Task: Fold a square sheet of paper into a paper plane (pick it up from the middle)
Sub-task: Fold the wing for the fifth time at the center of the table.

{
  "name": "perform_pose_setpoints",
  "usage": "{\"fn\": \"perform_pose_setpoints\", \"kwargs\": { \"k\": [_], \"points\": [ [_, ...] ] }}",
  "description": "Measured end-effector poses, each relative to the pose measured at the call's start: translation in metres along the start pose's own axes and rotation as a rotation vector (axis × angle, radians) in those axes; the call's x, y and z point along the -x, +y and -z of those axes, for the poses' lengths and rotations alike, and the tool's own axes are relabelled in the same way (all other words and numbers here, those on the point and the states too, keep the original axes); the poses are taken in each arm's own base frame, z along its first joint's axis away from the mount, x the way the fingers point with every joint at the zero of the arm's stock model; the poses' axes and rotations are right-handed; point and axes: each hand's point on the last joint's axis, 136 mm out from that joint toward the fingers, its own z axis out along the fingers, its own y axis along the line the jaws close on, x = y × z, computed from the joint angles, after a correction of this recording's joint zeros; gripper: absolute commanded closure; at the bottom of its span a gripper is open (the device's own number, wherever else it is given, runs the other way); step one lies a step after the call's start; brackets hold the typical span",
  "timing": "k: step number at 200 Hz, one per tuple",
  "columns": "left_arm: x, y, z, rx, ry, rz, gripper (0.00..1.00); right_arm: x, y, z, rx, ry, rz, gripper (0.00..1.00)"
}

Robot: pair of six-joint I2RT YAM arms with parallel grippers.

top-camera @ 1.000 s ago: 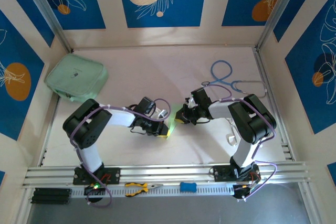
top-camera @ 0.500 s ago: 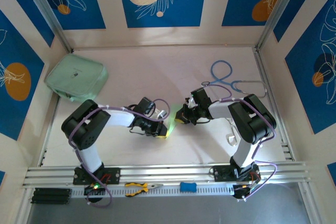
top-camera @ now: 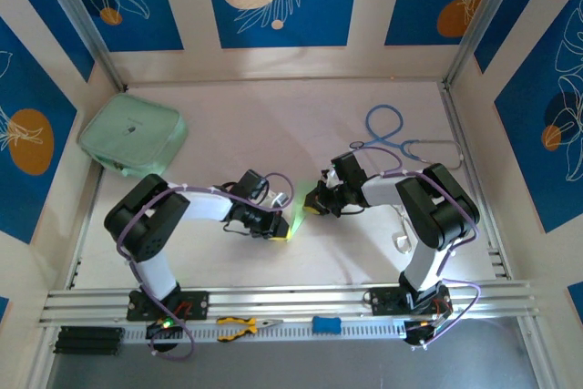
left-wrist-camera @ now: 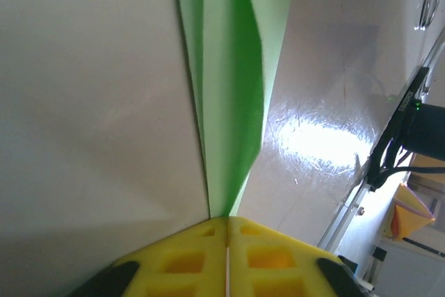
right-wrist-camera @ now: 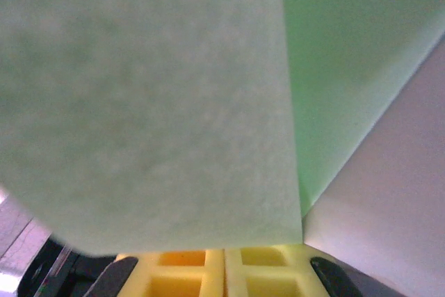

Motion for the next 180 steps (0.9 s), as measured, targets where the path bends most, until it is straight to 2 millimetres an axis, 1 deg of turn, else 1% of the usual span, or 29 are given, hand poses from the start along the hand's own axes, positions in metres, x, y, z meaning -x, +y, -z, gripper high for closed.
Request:
{"fn": "perform_pose_setpoints", "kwargs": {
  "k": [33, 35, 43, 47, 85, 94, 99, 115, 133, 146, 160, 180],
  "points": [
    [-0.003, 0.001, 0.001, 0.002, 0.002, 0.0, 1.0, 0.0, 0.0, 0.0, 0.0, 0.0, 0.0, 0.91],
    [-0.003, 0.001, 0.001, 0.002, 0.002, 0.0, 0.99, 0.0, 0.0, 0.0, 0.0, 0.0, 0.0, 0.91],
    [-0.004, 0.001, 0.001, 0.001, 0.001, 0.0, 0.87, 0.0, 0.0, 0.0, 0.0, 0.0, 0.0, 0.91],
    [-0.004, 0.002, 0.001, 0.002, 0.002, 0.0, 0.85, 0.0, 0.0, 0.0, 0.0, 0.0, 0.0, 0.91],
    [-0.013, -0.003, 0.011, 0.004, -0.016, -0.006, 0.79, 0.0, 0.0, 0.0, 0.0, 0.0, 0.0, 0.91],
    [-0.012, -0.006, 0.016, 0.006, -0.033, -0.015, 0.8, 0.0, 0.0, 0.0, 0.0, 0.0, 0.0, 0.91],
    [-0.011, -0.009, 0.019, 0.008, -0.049, -0.025, 0.81, 0.0, 0.0, 0.0, 0.0, 0.0, 0.0, 0.91],
    [-0.003, -0.021, 0.03, 0.0, -0.101, -0.06, 0.91, 0.0, 0.0, 0.0, 0.0, 0.0, -0.001, 0.91],
    [0.011, -0.038, 0.037, -0.026, -0.143, -0.096, 0.98, 0.0, 0.0, 0.0, 0.0, 0.0, -0.003, 0.91],
    [0.024, -0.05, 0.037, -0.057, -0.158, -0.116, 0.99, 0.0, 0.0, 0.0, 0.0, 0.0, -0.003, 0.91],
    [0.037, -0.06, 0.034, -0.088, -0.161, -0.132, 0.97, 0.0, 0.0, 0.0, 0.0, 0.0, -0.003, 0.91],
    [0.051, -0.065, 0.024, -0.109, -0.151, -0.135, 0.96, 0.0, 0.0, 0.0, 0.001, 0.0, -0.003, 0.91]
  ]
}}
